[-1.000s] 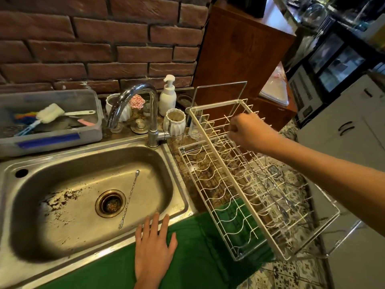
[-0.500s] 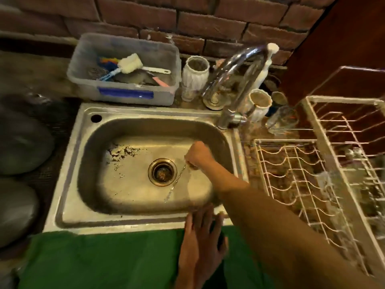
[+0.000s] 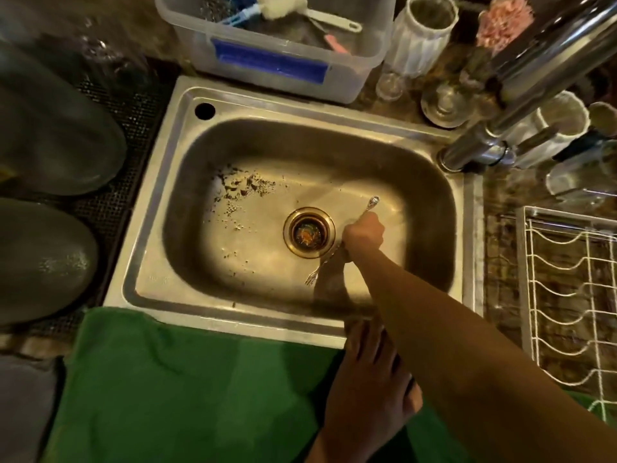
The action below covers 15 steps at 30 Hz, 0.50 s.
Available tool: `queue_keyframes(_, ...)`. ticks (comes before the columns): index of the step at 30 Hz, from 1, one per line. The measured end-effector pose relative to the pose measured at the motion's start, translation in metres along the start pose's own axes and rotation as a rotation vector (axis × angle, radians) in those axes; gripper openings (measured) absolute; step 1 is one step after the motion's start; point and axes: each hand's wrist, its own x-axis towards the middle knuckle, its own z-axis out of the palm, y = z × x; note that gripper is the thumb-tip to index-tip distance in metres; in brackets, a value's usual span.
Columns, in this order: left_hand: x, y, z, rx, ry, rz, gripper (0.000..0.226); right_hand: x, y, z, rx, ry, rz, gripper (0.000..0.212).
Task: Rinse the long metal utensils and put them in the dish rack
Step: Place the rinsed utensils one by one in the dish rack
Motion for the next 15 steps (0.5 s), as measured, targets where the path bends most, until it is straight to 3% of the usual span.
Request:
queue_keyframes(4, 0.001, 0.0, -0.003, 0.028, 0.054, 0.037, 0.069, -0.003, -0.002, -0.002, 0.017, 0.005, 0.01, 0.016)
queue_keyframes(10, 0.004, 0.001, 0.008, -0.041, 0.04, 0.029, 0.05, -0.022, -0.003, -0.052, 0.118, 0.008, -0.061, 0.027)
queue_keyframes(15, 0.01, -0.002, 0.018, -0.062, 0.024, -0.033, 0.069, -0.064, -0.021, -0.141, 0.146, -0.079, -0.115, 0.025)
